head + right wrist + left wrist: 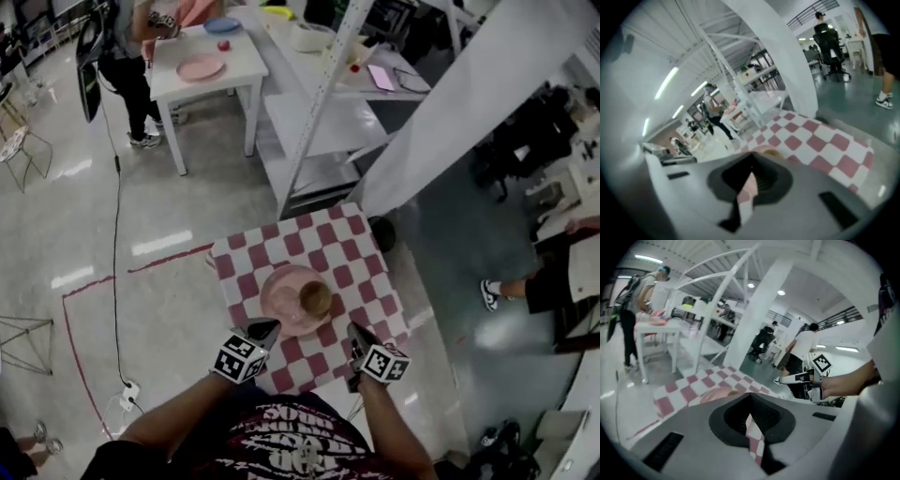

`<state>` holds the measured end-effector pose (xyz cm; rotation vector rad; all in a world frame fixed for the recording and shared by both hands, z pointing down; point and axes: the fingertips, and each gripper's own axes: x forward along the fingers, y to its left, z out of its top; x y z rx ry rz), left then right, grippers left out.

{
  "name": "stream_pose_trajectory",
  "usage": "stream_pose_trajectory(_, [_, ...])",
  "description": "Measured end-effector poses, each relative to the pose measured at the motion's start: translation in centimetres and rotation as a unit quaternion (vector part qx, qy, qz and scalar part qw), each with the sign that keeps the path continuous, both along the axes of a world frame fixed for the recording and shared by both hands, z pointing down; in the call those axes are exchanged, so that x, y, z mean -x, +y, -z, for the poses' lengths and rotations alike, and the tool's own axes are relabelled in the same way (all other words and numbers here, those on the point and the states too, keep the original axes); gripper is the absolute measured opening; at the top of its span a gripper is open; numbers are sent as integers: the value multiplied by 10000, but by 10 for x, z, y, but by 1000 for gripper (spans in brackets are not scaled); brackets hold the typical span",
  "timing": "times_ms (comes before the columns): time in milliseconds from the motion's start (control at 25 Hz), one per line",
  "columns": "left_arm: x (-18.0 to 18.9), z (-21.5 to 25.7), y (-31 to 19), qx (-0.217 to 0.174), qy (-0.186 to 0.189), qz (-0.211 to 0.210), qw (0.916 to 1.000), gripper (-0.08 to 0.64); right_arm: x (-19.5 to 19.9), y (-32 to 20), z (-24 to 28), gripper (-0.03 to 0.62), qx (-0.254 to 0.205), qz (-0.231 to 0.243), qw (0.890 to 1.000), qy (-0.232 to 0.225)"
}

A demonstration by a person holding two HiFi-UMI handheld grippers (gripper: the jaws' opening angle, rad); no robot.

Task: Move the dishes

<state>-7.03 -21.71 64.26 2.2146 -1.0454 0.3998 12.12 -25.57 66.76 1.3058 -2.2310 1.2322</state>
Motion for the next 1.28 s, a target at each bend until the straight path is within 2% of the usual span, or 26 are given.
stream_pose_trajectory(80, [-33, 31, -6, -449, 151, -674, 9966, 31, 2, 20, 46, 34, -494, -78, 9986, -152])
stream_pose_trajectory(160, [-66, 47, 1, -699, 272, -1337, 9882, 31, 0, 42, 83, 34, -1074, -197, 9940, -17])
stream_pose_trajectory(280, [-106, 59, 20, -947, 336, -2074, 9731, 31, -6, 81, 121, 34, -1971, -260, 9765, 828])
stream_pose_trajectory(400, [-139, 78, 29, -1291, 276, -2381, 9622, 31, -18, 115, 147, 34, -2583, -363, 9518, 1613])
stream_pose_trajectory(560, [-169, 116, 45, -1821, 526, -2644, 9456, 31, -20, 157, 173, 34, -2647, -900, 9393, 1987])
stream_pose_trajectory(680, [-175, 141, 55, -2145, 657, -2593, 9394, 31, -28, 169, 183, 34, -2724, -1141, 9343, 1999])
stream_pose_trajectory(800, [-181, 159, 60, -2504, 612, -2397, 9360, 31, -41, 172, 197, 34, -2997, -1087, 9260, 2020])
stream_pose_trajectory(1000, [-181, 178, 66, -2524, 368, -1566, 9542, 31, -49, 177, 219, 34, -3428, -491, 9221, 1728])
stream_pose_trajectory(1120, [-178, 188, 84, -2618, 207, -1112, 9585, 31, -50, 184, 228, 34, -3655, -124, 9196, 1439])
stream_pose_trajectory(1280, [-174, 191, 110, -2493, 80, -682, 9660, 31, -48, 195, 238, 34, -3845, 197, 9163, 1106])
